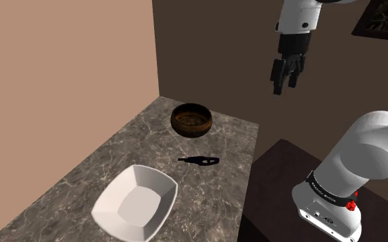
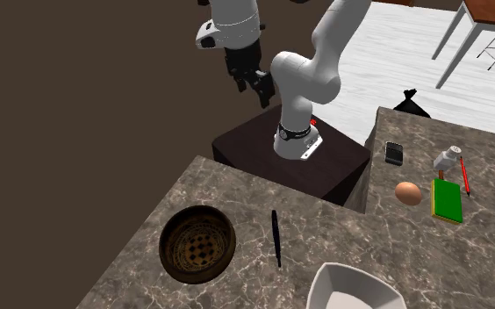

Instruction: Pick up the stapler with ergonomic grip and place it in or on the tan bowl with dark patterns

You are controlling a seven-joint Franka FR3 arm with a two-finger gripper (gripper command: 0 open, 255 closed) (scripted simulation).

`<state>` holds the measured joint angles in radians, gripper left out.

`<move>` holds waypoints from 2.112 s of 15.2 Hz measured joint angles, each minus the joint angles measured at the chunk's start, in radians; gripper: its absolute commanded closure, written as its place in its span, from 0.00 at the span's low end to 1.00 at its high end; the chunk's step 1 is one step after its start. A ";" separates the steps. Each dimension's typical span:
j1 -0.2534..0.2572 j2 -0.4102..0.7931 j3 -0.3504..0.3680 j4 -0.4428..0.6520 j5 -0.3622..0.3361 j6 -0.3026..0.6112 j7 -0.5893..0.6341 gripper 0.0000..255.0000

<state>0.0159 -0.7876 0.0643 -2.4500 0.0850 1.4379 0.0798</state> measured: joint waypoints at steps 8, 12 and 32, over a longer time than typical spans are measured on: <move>0.080 0.099 0.053 -0.094 0.024 0.239 -0.097 0.00; 0.131 0.179 0.088 -0.118 0.035 0.377 -0.160 0.00; 0.296 0.768 0.288 -0.079 -0.084 1.075 -0.321 0.00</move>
<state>0.3115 -0.0200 0.3520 -2.5287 0.0006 2.5126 -0.2409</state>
